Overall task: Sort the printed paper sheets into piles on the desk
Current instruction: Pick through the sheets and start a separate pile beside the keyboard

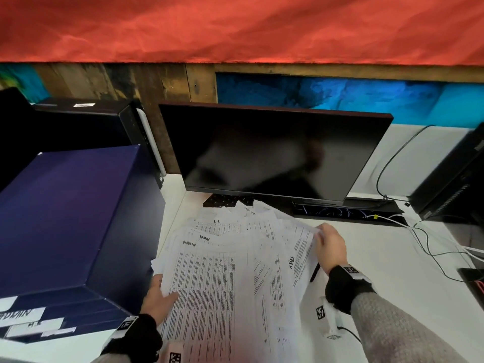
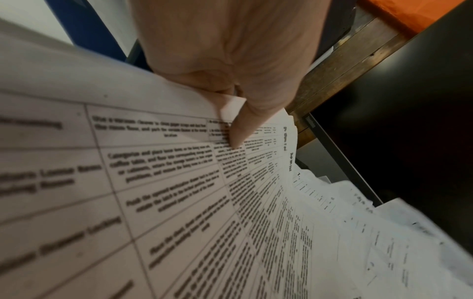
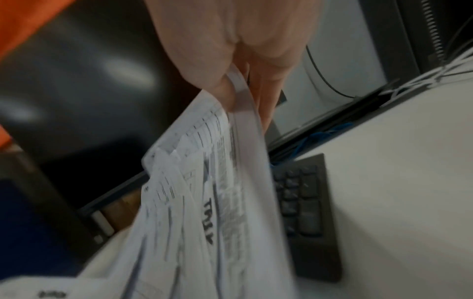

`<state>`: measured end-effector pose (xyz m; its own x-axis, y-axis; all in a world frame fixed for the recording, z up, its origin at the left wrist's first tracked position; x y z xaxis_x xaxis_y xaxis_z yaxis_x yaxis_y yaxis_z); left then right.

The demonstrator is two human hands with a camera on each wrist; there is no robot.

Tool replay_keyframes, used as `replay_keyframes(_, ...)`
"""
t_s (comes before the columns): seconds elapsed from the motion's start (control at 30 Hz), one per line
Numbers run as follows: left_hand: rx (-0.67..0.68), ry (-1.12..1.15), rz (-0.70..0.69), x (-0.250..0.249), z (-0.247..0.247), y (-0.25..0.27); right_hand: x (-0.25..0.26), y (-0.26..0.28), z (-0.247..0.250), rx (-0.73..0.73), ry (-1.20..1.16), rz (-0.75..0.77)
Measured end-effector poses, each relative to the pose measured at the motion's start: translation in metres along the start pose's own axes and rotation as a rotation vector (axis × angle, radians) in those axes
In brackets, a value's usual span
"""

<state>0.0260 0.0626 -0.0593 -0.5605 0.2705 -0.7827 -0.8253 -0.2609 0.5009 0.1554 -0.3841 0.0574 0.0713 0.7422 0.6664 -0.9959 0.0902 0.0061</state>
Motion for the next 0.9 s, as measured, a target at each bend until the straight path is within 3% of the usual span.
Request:
replay_keyframes(0.17,0.0,0.001,-0.069,-0.007,0.003,-0.001,0.048,0.01,0.064,-0.246,-0.247,0.105)
replay_keyframes(0.33,0.087,-0.108,-0.222,-0.034,-0.008,0.007,0.09,0.024,0.157,-0.597,-0.416,0.232)
replay_keyframes(0.43,0.13,-0.08,-0.184,-0.031,-0.01,0.005,0.097,0.02,0.191,-0.671,-0.527,0.234)
replay_keyframes(0.53,0.126,-0.061,-0.156,-0.027,-0.01,0.002,0.093,0.004,0.18,-0.573,-0.613,0.17)
replay_keyframes(0.6,0.138,-0.034,-0.162,-0.028,-0.012,0.001,0.092,-0.007,0.148,-0.421,-0.612,0.149)
replay_keyframes(0.83,0.252,0.215,-0.017,-0.027,-0.026,0.005,0.047,0.01,-0.072,0.323,-0.686,-0.125)
replay_keyframes(0.9,0.3,0.26,0.035,-0.026,-0.031,0.007,0.038,0.024,-0.111,0.431,-0.674,-0.203)
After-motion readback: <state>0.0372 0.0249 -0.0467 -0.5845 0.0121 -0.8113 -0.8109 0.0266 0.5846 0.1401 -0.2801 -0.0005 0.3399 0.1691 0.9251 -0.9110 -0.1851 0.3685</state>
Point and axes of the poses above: each hand's wrist, its own y-axis away from the middle knuckle, its own z-axis out of the back of the hand, x = y × z, the point moved 10 cm from there along -y, towards the middle knuckle, and after that the axes turned 9 degrees about x, right-handed, at the moved point
